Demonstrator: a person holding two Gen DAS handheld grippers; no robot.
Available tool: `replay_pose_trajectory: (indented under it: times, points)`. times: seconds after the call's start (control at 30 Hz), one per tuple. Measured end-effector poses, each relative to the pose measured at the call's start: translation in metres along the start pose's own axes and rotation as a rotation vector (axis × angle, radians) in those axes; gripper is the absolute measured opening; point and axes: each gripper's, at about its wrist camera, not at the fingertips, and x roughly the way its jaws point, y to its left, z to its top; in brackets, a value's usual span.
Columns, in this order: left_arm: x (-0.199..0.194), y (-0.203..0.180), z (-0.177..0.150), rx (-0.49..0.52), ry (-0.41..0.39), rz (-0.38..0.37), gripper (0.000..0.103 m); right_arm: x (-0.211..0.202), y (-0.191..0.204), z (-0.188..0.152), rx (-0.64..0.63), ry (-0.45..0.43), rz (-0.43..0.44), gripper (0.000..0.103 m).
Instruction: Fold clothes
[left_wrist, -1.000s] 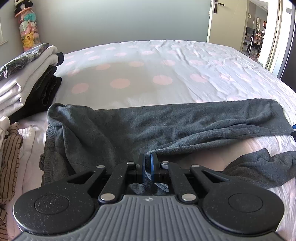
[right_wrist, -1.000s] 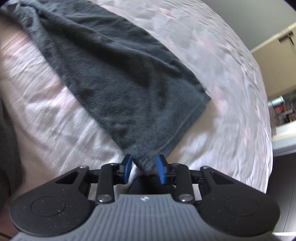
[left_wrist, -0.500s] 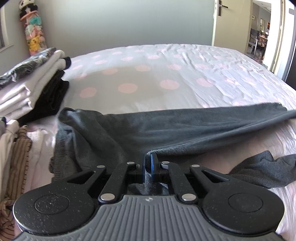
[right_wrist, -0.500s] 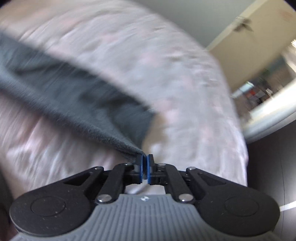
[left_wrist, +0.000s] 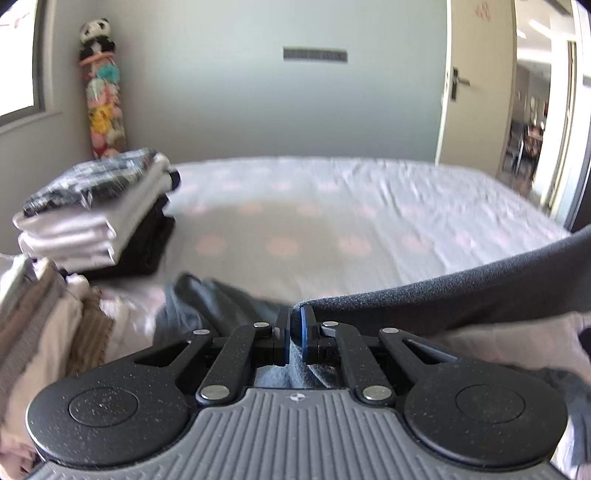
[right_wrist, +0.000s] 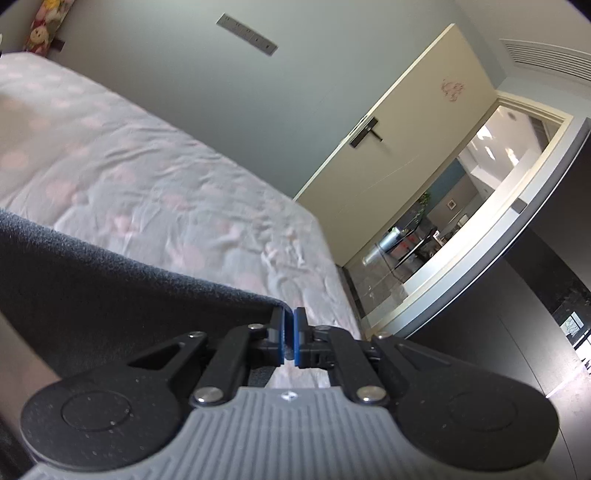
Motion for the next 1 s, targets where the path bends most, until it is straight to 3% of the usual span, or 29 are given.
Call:
replay_pose_trajectory:
  times: [0.2, 0.4, 0.53, 0.67, 0.73, 0.83, 1.0]
  points:
    - [0.028, 0.011, 0.019, -0.024, 0.028, 0.015, 0.006, 0.010, 0.010, 0.027, -0.033, 0.046, 0.023, 0.005]
    - [0.059, 0.015, 0.049, -0.066, -0.013, 0.073, 0.006, 0.081, 0.050, 0.064, -0.032, 0.084, 0.012, 0.005]
    - [0.075, 0.016, 0.069, -0.094, -0.051, 0.102, 0.006, 0.122, 0.060, 0.110, 0.045, 0.016, -0.037, 0.005]
    - [0.055, 0.001, 0.074, -0.076, -0.134, 0.045, 0.006, 0.140, 0.044, 0.135, 0.144, -0.072, -0.100, 0.005]
    - [0.051, -0.013, 0.061, -0.036, -0.122, -0.003, 0.006, 0.149, 0.037, 0.129, 0.169, -0.058, -0.090, 0.005]
    - [0.057, -0.034, 0.029, 0.009, -0.027, -0.077, 0.006, 0.171, 0.039, 0.093, 0.169, 0.024, -0.069, 0.005]
    - [0.079, -0.061, -0.035, 0.044, 0.183, -0.151, 0.006, 0.206, 0.056, -0.001, 0.189, 0.231, -0.035, 0.005]
